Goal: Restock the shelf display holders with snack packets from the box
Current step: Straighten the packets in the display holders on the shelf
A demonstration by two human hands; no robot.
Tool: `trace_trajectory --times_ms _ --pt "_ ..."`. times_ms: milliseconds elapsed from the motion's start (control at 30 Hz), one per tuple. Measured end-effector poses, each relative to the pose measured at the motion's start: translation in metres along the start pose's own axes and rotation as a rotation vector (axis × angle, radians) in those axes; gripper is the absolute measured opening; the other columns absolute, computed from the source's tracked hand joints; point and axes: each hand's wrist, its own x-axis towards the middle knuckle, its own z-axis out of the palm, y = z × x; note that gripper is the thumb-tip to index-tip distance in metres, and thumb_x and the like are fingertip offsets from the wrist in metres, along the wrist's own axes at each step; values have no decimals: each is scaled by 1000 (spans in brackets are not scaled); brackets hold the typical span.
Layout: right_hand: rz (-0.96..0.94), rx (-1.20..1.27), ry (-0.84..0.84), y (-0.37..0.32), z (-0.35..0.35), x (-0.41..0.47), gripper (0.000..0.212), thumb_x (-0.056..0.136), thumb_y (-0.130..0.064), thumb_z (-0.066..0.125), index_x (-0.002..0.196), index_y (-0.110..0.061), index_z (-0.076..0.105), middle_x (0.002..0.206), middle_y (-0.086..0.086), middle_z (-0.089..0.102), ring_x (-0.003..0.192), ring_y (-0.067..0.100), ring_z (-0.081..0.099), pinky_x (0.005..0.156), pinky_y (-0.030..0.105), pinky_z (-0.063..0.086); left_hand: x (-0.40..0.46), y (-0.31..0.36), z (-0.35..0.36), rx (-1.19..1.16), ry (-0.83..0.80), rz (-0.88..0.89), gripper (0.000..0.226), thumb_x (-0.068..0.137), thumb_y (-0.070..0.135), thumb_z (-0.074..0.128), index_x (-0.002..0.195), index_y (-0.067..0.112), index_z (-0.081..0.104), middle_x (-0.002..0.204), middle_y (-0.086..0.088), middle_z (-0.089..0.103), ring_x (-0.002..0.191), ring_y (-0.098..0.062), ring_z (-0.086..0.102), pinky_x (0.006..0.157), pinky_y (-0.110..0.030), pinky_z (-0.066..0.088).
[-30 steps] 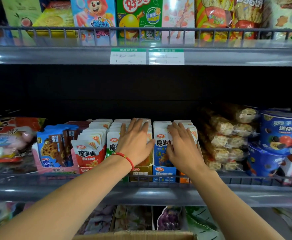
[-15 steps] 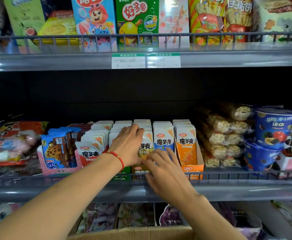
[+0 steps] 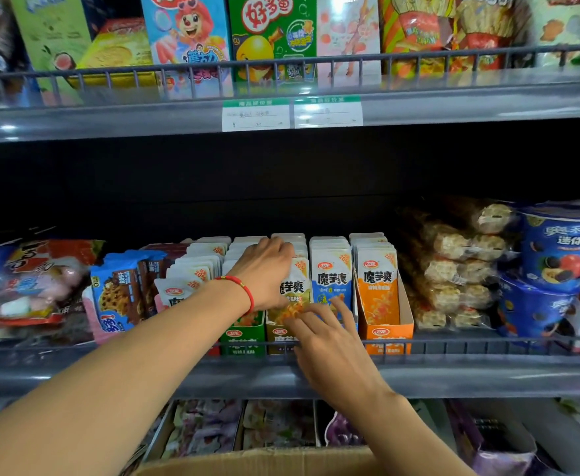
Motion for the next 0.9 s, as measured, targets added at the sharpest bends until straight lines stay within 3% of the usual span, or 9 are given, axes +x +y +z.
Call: trace_trajectory --times_ms 133,367,800,900 --pt "4 24 17 -1 0 -1 39 80 -14 69 118 -24 67 108 -7 69 118 20 58 114 54 37 -6 5 2 62 -3 13 93 64 51 86 132 13 36 115 -6 56 109 -28 54 100 -42 43" --pt "20 50 -2 -2 -1 -2 38 79 -16 63 116 -24 67 108 -7 68 115 20 58 115 51 32 -14 6 10 143 67 31 113 65 61 81 150 20 20 130 -8 50 124 -29 46 108 -55 35" --pt "47 105 -108 -4 -9 -5 53 78 -12 62 129 -25 62 117 -8 66 123 18 54 118 53 33 -11 11 28 142 197 -49 117 65 50 86 154 20 15 135 -10 40 127 -31 40 112 -53 32" --pt "36 112 -106 -3 -9 -4 56 76 -11 65 130 -24 62 119 -8 66 122 18 55 117 54 34 -10 4 31 90 194 -17 124 65 51 86 157 18 10 148 -12 28 140 -33 30 119 -55 27"
